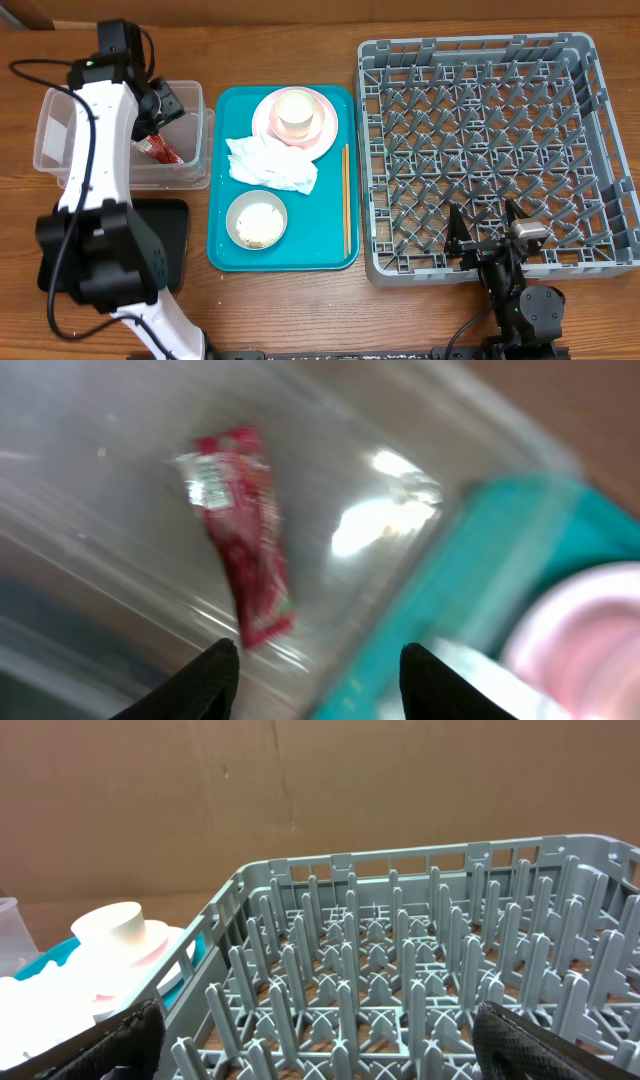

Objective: Sort waste into correct bins and load items into the dishwasher
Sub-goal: 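Carry the red wrapper with the left gripper into the clear bin and release, then reach the left gripper to the white napkin and grasp it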

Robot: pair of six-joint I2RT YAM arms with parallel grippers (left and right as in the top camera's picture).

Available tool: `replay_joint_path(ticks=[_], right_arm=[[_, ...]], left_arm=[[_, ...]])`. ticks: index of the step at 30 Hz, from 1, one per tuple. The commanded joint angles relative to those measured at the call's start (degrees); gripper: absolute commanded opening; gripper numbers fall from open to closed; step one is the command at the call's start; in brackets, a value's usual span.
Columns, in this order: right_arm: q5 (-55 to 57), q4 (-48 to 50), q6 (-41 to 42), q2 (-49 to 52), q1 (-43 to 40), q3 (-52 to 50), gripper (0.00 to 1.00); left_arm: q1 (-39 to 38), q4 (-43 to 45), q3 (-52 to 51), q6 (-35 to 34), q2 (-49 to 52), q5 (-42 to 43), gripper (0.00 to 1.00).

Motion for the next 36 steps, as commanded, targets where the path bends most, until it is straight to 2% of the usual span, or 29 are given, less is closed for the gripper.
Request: replay_joint_path(ticks=[1,7,16,26,31,36], right_arm=[[0.57,0.35,0.31,-0.57,-0.44,-0.61,1.00],[0.57,0.35,0.31,-0.57,-0.46,-0.61,1.00],[0.57,0.35,0.31,-0.57,-0.44,-0.61,1.00],[0.57,0.35,0.31,-0.57,-0.44,-0.61,1.00],[0.57,0.35,0.31,-0.57,-0.44,-0.61,1.00],[0.57,0.35,0.31,-0.57,-0.44,-0.61,1.00]], left_arm=[[-3.69,-4.20,1.95,1.88,-7.91,8.92,0.54],[-11.76,-9.90,1.46,1.97,-9.73,8.85,0.56],[-21.14,-9.25,-4.85,0.13,-6.45,5.55,0.57],[-24.00,0.11,-15.52,-1.03,-4.35,5.31,0.59],[-24.02,3.82,-19.26,-3.56,-4.35,0.61,0.60],[-24.04,12.63,-25.11,-3.56,-4.35,0.17,0.61]])
